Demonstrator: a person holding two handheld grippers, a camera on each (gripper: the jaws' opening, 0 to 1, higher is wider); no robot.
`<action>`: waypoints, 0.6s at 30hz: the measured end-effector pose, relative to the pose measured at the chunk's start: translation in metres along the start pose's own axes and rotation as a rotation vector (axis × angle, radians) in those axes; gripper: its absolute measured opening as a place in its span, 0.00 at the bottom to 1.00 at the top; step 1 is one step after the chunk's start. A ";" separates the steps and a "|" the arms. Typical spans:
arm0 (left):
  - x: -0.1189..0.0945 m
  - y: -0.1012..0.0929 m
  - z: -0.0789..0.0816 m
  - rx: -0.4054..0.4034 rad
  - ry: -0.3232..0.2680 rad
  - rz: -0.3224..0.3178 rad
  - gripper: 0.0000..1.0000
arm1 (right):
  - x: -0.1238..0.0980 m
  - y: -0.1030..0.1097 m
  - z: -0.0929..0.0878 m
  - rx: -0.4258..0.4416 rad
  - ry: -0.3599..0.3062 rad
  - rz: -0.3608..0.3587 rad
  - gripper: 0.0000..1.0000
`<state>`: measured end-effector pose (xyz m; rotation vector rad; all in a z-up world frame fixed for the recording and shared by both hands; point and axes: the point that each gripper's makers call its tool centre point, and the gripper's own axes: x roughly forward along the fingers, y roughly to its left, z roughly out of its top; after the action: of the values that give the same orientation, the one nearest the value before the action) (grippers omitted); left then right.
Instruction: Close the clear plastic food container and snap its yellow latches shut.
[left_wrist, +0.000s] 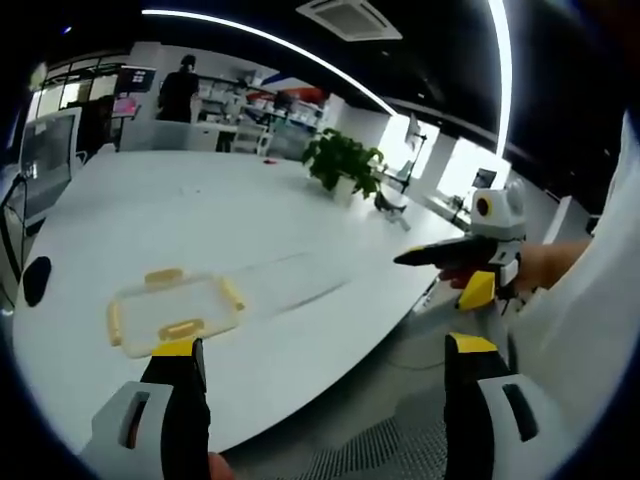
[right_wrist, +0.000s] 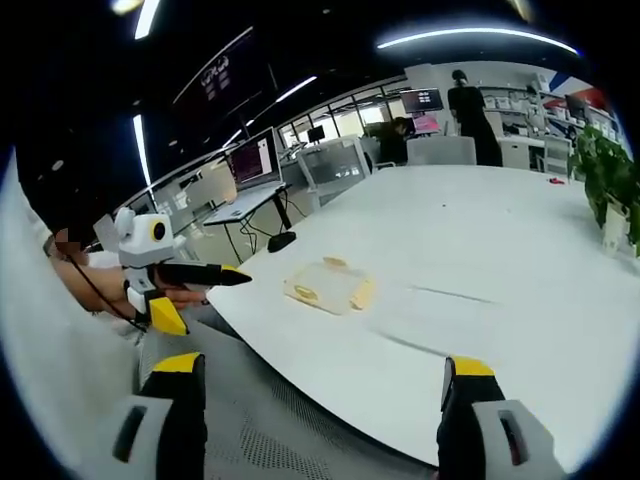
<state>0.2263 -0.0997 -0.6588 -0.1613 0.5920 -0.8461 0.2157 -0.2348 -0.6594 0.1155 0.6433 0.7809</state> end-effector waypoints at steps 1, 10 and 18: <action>0.000 0.000 0.000 -0.001 -0.002 -0.001 0.99 | 0.000 0.000 0.000 0.000 -0.001 0.000 0.99; 0.000 0.001 0.000 -0.004 -0.002 0.006 0.99 | 0.000 0.000 0.000 -0.001 -0.005 -0.003 0.99; 0.000 0.001 0.001 -0.008 -0.005 0.008 0.99 | 0.000 0.000 0.000 -0.001 -0.003 -0.002 0.99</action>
<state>0.2272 -0.0987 -0.6586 -0.1676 0.5911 -0.8352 0.2152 -0.2348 -0.6593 0.1155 0.6400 0.7791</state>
